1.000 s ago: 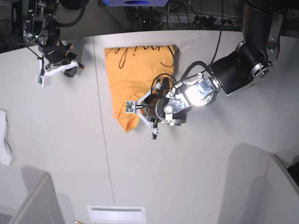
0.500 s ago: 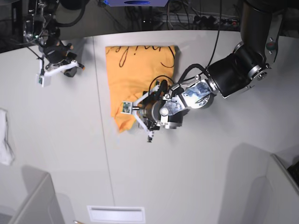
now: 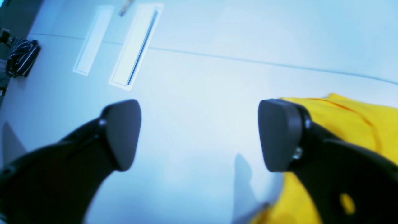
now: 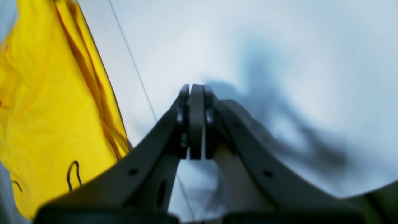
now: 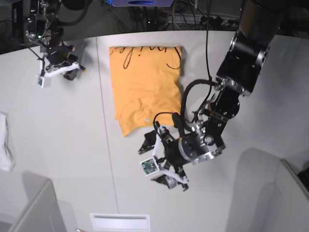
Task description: Fold the T-shirt properly
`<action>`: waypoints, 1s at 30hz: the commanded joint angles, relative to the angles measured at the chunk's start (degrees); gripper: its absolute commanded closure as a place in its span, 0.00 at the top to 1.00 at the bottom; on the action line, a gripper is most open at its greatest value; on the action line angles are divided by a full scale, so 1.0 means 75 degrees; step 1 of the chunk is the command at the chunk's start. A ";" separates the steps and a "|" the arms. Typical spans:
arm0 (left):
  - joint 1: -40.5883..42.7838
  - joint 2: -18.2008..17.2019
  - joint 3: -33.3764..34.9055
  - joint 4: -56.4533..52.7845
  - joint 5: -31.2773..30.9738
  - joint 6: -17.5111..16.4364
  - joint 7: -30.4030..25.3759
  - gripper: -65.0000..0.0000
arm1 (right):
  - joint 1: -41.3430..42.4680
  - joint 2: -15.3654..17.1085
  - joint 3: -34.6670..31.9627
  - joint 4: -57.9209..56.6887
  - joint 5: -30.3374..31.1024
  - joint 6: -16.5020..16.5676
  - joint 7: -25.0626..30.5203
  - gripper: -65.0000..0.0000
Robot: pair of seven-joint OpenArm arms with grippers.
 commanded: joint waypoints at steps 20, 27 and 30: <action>0.7668 -0.1079 -0.4546 0.2173 0.0955 0.0168 -0.8718 0.00 | -0.1444 -0.1222 -0.0035 0.0081 -0.4718 0.2377 0.6680 0.00; 0.9168 -0.1079 -0.4804 0.1891 0.0966 0.0790 -1.1027 0.00 | -0.2347 -0.1902 -0.0023 0.0070 -0.5679 0.2377 0.8321 0.00; 0.9708 -0.1067 -0.4780 0.1493 0.1002 0.1024 -1.2340 0.00 | -0.2839 -0.2019 -0.0023 -0.0141 -0.5761 0.2377 0.8989 0.00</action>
